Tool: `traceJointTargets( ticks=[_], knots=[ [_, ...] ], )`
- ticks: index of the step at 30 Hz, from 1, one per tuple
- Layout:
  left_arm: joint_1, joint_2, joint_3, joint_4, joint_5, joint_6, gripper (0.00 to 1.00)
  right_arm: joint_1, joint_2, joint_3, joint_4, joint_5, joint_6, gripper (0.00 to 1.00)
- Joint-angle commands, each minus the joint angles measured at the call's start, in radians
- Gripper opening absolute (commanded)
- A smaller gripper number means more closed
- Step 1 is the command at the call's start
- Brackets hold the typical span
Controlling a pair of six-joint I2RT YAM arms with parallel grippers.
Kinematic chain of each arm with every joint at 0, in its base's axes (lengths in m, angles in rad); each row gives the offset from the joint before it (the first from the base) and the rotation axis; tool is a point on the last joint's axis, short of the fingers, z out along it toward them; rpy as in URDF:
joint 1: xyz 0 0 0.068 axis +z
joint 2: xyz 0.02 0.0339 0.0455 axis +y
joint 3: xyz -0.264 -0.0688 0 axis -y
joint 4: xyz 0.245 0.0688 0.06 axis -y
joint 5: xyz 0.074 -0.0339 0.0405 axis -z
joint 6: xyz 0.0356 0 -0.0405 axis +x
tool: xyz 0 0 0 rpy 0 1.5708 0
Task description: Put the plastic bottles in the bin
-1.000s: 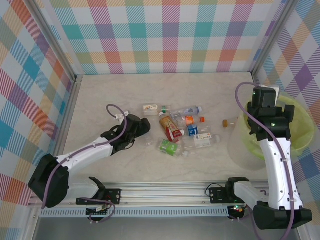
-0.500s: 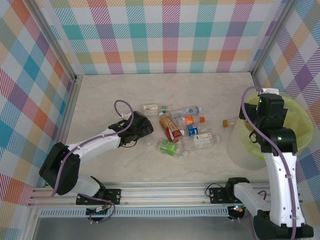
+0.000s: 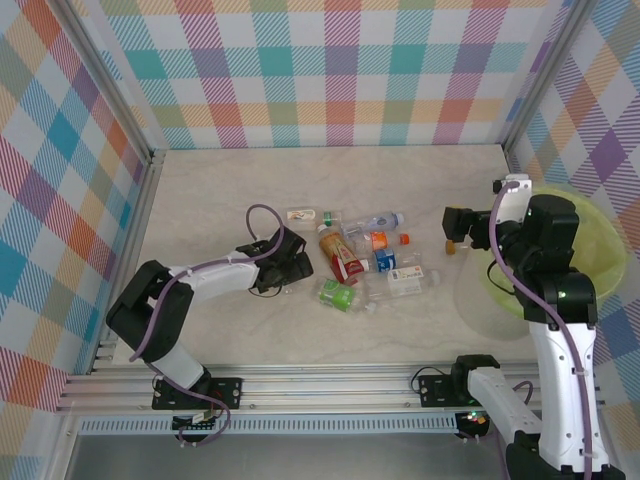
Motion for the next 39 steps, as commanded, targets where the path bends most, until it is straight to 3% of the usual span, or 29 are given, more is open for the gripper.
traceJointTargets(
  ticks=[1,5,10,22,25,30,39],
  knots=[
    [-0.016,0.039,0.023,0.013,0.039,0.035,0.91,0.004,-0.001,-0.033,0.108,-0.262,0.055,1.00],
    [-0.016,0.051,0.011,0.021,0.047,0.035,0.85,0.015,0.009,-0.078,0.221,-0.430,0.122,1.00],
    [-0.016,0.045,-0.014,0.067,0.053,0.035,0.75,0.075,0.036,-0.088,0.253,-0.428,0.138,1.00],
    [-0.015,-0.022,-0.067,0.104,0.034,0.067,0.55,0.385,0.171,-0.086,0.260,-0.223,0.107,1.00],
    [-0.012,-0.060,-0.107,0.179,0.075,0.101,0.49,0.456,0.217,-0.066,0.252,-0.134,0.102,0.99],
    [-0.004,-0.158,-0.190,0.308,0.110,0.144,0.42,0.505,0.256,-0.087,0.324,-0.066,0.169,1.00],
    [0.001,-0.409,-0.287,0.441,0.219,0.333,0.39,0.512,0.251,-0.126,0.385,0.013,0.207,1.00]
  ],
)
